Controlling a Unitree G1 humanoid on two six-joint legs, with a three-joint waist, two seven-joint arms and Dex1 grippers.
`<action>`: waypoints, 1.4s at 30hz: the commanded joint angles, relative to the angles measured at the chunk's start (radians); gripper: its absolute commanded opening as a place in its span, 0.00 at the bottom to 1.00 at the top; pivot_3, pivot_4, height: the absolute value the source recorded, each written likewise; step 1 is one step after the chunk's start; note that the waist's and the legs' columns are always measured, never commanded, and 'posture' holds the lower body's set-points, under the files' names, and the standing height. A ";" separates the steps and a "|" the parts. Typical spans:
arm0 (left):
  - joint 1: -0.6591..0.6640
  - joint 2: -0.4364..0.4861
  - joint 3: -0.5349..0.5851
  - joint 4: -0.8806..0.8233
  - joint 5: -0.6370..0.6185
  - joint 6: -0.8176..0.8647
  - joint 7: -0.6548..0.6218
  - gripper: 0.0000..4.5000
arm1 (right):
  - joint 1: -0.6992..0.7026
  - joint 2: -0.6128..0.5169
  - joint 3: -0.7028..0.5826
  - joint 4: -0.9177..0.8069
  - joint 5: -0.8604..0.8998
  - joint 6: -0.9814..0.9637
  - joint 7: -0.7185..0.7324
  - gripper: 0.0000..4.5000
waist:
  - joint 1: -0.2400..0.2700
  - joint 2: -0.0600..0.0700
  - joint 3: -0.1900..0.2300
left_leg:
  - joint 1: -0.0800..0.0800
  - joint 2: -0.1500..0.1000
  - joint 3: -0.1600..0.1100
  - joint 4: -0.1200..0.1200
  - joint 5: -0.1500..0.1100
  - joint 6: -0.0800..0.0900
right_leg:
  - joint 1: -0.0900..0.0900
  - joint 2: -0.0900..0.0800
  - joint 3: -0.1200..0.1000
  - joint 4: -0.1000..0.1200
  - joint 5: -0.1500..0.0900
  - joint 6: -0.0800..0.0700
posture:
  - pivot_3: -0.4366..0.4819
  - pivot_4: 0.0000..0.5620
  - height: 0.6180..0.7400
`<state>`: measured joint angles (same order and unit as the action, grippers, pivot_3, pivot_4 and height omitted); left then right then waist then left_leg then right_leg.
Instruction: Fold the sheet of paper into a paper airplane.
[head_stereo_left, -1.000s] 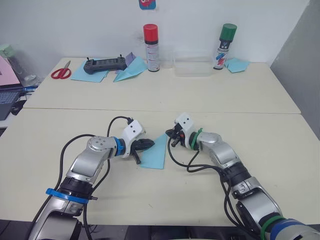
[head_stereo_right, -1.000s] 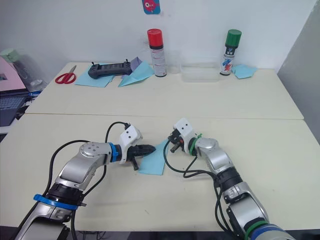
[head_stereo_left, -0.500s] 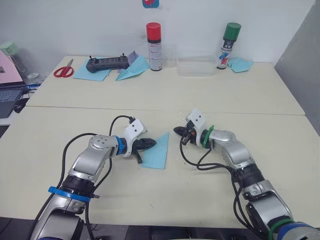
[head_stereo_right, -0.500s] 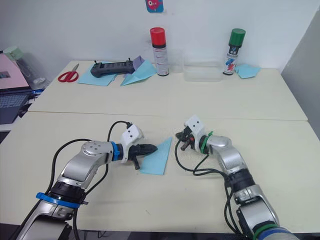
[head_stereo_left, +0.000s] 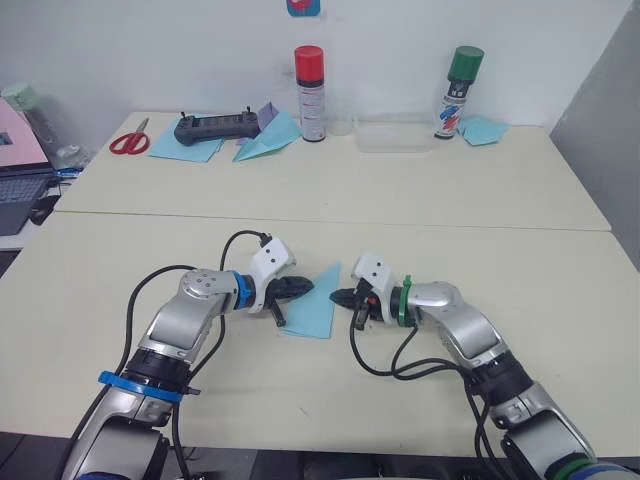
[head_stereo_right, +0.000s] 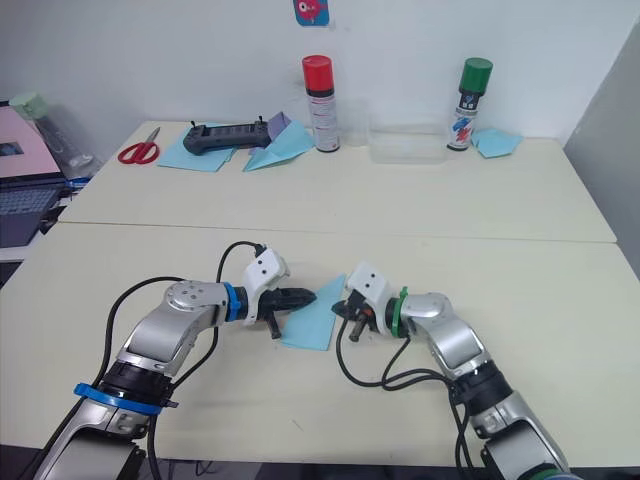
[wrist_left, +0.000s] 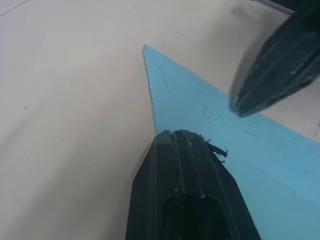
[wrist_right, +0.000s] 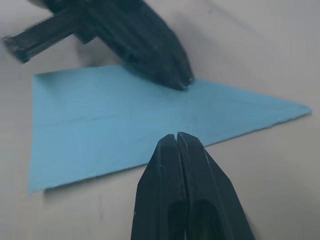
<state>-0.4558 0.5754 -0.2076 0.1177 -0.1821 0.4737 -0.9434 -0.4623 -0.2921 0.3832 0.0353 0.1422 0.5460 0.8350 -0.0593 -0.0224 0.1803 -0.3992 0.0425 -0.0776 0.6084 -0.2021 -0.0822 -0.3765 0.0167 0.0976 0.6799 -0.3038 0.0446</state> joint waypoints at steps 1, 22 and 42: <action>0.025 0.006 -0.030 0.035 0.035 0.036 0.007 0.00 | 0.028 0.000 0.015 -0.050 0.055 0.123 0.036 0.00 | 0.000 0.000 0.000 | 0.000 0.000 0.000 0.000 0.000 0.000 | 0.000 0.000 0.000 0.000 0.000 0.000 | 0.48 0.27 1.00; 0.104 0.027 -0.021 -0.055 0.030 0.085 0.021 0.00 | 0.061 -0.095 0.018 -0.250 0.249 0.262 0.185 0.00 | -0.003 0.000 -0.001 | 0.000 0.001 0.000 -0.001 -0.001 0.000 | -0.001 0.000 -0.001 0.000 -0.002 -0.002 | 0.48 0.27 1.00; 0.034 0.064 0.073 0.023 0.019 -0.071 0.001 0.00 | -0.046 0.013 0.062 0.057 -0.026 0.029 -0.055 0.00 | 0.001 0.000 0.000 | 0.000 0.001 0.000 0.000 0.000 0.000 | -0.001 0.001 0.000 0.001 -0.001 -0.001 | 0.48 0.27 1.00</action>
<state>-0.4222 0.6062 -0.1737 0.1086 -0.1826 0.4188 -0.9414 -0.5267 -0.2608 0.4260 0.0787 0.1386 0.5568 0.7721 -0.0586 -0.0226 0.1798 -0.3989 0.0434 -0.0775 0.6079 -0.2024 -0.0826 -0.3779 0.0173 0.0972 0.6811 -0.3049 0.0433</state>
